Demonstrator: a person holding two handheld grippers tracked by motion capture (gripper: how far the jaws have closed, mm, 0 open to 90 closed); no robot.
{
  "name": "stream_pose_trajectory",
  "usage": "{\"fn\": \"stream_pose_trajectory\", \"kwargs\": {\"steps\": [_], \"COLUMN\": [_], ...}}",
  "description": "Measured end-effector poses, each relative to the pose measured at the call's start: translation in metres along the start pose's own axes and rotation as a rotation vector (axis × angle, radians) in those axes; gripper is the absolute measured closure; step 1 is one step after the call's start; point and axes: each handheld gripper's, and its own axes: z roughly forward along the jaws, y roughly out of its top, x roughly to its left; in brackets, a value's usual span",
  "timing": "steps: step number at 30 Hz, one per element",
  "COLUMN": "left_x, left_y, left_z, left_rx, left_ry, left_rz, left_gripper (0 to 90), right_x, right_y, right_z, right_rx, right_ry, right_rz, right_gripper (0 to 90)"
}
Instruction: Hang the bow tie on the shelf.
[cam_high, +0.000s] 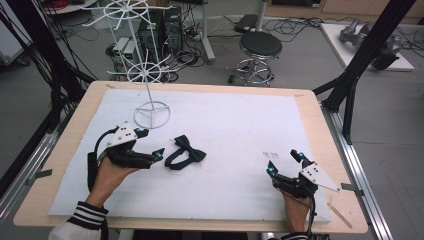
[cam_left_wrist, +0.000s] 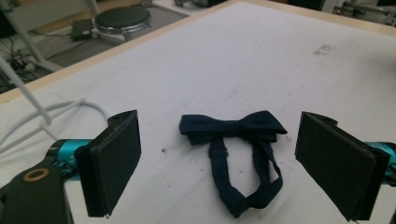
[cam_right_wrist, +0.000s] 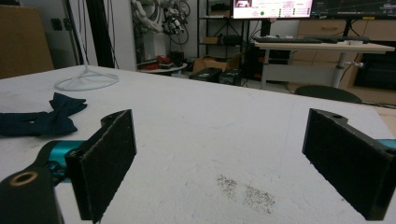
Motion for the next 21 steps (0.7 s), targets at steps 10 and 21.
{"fn": "stream_pose_trajectory", "kwargs": {"steps": [10,21], "left_x": [-0.015,-0.024], "left_y": [0.008,0.006], "left_z": [0.024,0.049], "left_rx": [0.118,0.260], "left_ry": [-0.078,-0.131], "left_rz": [0.052,0.052], "left_gripper": [17.1,19.5], "right_x": [-0.001,-0.001], "right_y": [0.000,0.000], "right_z": [0.000,-0.001], "right_rx": [-0.006,-0.004], "right_ry": [0.000,0.000], "right_rz": [-0.004,0.005], "right_gripper": [8.9,8.9]}}
